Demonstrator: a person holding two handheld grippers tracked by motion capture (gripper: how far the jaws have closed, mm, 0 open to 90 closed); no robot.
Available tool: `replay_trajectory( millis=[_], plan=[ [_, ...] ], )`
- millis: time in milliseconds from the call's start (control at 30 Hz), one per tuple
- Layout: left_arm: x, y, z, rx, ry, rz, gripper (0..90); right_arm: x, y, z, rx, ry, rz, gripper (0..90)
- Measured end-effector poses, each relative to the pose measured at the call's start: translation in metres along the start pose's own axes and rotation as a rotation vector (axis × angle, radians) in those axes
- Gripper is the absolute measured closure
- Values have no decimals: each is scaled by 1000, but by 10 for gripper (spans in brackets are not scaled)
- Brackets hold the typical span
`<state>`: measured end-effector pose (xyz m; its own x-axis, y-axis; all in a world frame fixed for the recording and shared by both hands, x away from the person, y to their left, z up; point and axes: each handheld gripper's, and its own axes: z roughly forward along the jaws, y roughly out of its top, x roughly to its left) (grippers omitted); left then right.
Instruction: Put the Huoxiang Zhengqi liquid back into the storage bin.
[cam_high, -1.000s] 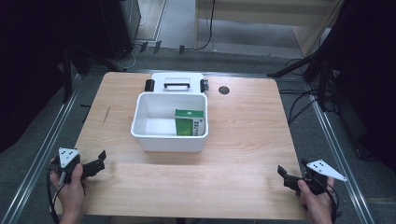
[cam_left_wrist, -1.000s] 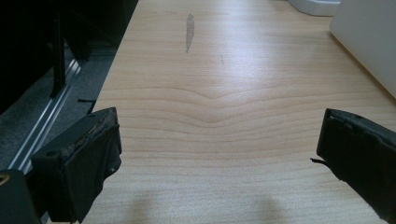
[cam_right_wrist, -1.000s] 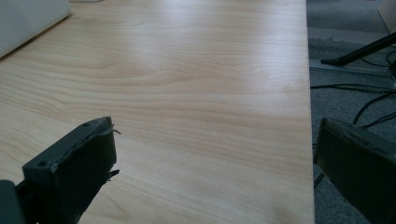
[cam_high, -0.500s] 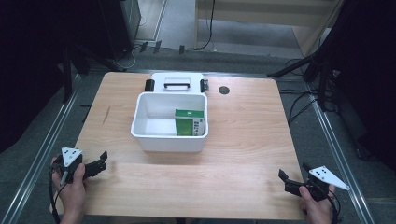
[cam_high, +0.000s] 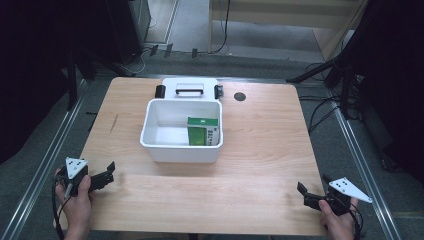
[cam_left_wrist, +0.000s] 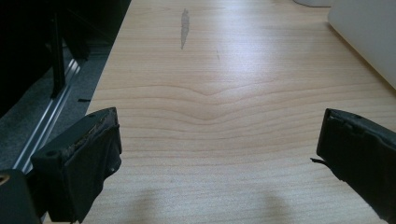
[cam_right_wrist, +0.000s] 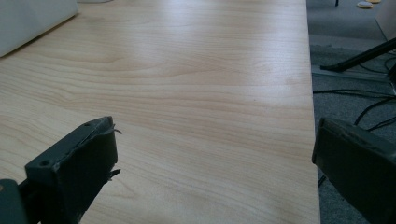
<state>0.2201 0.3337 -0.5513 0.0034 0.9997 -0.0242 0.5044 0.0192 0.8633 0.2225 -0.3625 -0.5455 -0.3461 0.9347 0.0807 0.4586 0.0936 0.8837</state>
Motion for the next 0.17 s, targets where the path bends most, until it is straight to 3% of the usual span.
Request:
replay_trajectory(
  millis=[167],
  plan=[
    [0, 0, 0, 0, -3, 0, 8, -2, 0, 1, 16, 29, 11, 1]
  ],
)
